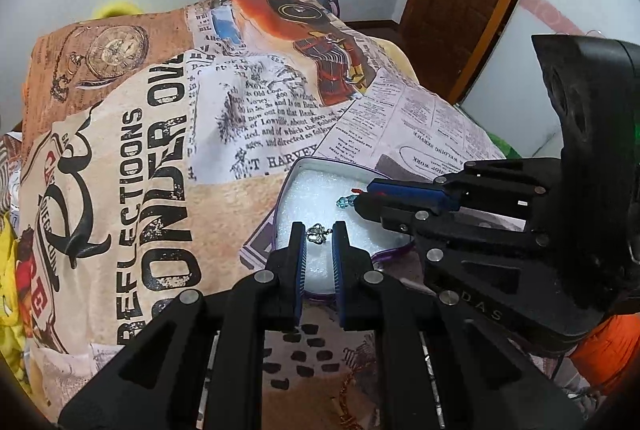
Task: Organize jewelry
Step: 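Lower both earrings into the tin foam and open both grippers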
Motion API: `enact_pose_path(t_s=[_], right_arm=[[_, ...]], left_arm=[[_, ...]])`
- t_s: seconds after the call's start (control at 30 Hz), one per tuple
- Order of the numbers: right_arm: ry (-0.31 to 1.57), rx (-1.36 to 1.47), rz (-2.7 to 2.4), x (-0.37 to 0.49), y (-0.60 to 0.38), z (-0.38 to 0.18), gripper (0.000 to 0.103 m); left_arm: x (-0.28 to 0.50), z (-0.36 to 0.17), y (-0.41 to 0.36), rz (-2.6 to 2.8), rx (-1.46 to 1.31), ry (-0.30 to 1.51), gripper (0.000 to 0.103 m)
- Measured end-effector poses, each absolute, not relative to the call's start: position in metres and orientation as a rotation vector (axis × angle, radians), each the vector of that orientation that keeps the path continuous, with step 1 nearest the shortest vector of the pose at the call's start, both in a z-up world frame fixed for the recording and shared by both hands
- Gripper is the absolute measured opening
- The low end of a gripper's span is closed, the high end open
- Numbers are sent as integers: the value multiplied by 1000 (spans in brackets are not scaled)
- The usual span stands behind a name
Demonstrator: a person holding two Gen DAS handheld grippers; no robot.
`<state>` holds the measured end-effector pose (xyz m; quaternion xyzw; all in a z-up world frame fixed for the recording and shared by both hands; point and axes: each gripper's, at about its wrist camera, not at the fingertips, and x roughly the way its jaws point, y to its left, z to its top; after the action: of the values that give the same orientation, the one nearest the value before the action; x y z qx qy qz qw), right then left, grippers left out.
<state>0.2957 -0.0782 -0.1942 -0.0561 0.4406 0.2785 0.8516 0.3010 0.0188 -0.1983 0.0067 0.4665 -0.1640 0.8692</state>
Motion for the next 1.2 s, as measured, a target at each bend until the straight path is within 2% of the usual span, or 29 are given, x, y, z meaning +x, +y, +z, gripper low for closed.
enact_pose_path(t_s=[0.2,0.33,0.37,0.5,0.7,0.93,1.2], right_arm=[[924,-129,580,290,-79,-191,10],[895,-146,562,284,-79,-185,33],[880,-153,553,282,-79,-182,36],[852,-163,539,275,-81,-172,36],[813,-162,519,262,-90,-155,36],[756,-159,491,241,-102,-133,36],[711,-158,468,214,-110,-118,36]], left_arm=[[296,-192,28,-319,-5,965,11],[293,-186,29,-315,-4,960,11],[291,-185,29,-316,-2,957,11],[284,-175,28,-313,5,940,13],[271,-156,31,-293,6,902,25],[249,-132,37,-250,-5,847,32],[222,-119,36,-220,9,813,35]])
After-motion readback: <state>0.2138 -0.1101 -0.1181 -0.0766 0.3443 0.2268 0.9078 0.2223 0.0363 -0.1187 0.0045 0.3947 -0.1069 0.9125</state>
